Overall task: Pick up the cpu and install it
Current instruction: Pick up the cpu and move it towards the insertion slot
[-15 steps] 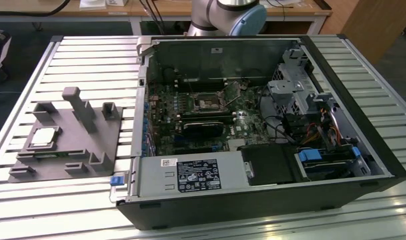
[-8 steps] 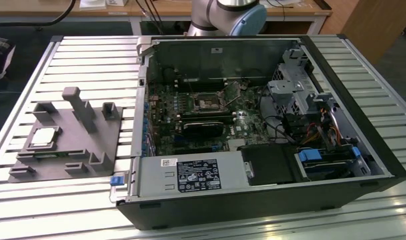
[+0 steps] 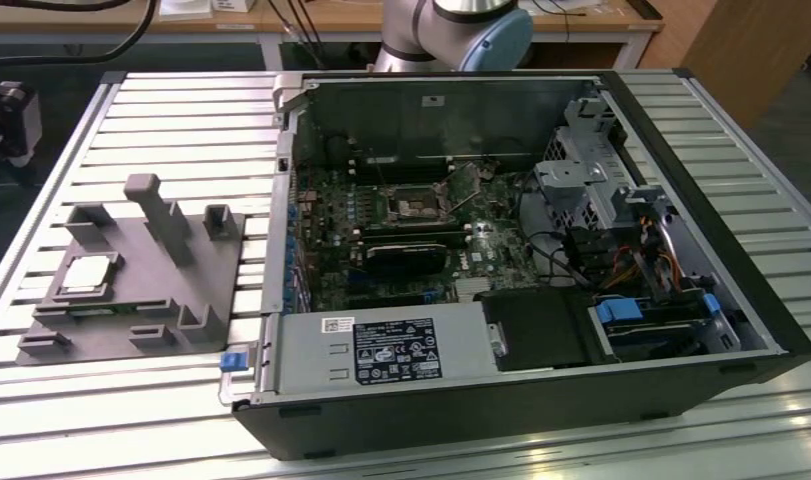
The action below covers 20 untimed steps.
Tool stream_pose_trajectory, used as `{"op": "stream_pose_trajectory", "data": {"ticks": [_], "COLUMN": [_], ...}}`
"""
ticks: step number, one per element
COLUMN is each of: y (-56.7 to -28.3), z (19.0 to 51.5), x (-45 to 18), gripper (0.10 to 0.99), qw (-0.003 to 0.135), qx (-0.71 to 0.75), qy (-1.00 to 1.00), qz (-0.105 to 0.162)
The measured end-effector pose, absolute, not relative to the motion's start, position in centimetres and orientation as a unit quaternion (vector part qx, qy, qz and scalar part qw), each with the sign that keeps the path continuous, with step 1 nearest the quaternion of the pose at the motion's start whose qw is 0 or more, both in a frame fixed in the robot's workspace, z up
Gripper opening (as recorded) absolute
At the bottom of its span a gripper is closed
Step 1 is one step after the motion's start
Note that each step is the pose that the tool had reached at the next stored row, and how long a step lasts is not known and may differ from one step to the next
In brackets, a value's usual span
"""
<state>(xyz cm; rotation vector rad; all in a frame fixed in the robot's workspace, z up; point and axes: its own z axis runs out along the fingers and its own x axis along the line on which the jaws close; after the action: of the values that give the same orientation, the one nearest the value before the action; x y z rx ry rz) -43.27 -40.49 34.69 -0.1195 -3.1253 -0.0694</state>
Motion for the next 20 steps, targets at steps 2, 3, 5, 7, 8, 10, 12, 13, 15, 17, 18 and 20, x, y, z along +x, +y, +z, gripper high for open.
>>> {"op": "stream_pose_trajectory", "data": {"ticks": [2, 3, 5, 7, 8, 10, 12, 13, 15, 17, 18, 20], "y": [-40.5, -40.5, -40.5, -40.5, -40.5, -40.5, -40.5, -40.5, -40.5, -40.5, -40.5, -40.5], "z": [34.5, 34.3, 34.1, 33.7, 33.6, 33.5, 33.4, 33.3, 33.2, 33.0, 33.0, 32.8], "x": [-43.3, -43.3, -43.3, -43.3, -43.3, -43.3, -43.3, -43.3, -43.3, -43.3, -43.3, -43.3], "gripper": [0.467, 0.467, 0.525, 0.588, 0.588, 0.588, 0.588, 0.588, 0.588, 0.588, 0.588, 0.588], "qw": [0.007, 0.007, 0.007, 0.008, 0.007, 0.008, 0.008, 0.008, 0.008, 0.008, 0.009, 0.009], "qx": [-0.038, -0.038, -0.038, -0.038, -0.038, -0.038, -0.038, -0.038, -0.038, -0.038, -0.038, -0.038], "qy": [-0.999, -0.999, -0.999, -0.999, -0.999, -0.999, -0.999, -0.999, -0.999, -0.999, -0.999, -0.999], "qz": [-0.022, -0.022, -0.022, -0.022, -0.022, -0.022, -0.022, -0.022, -0.022, -0.022, -0.022, -0.022]}}
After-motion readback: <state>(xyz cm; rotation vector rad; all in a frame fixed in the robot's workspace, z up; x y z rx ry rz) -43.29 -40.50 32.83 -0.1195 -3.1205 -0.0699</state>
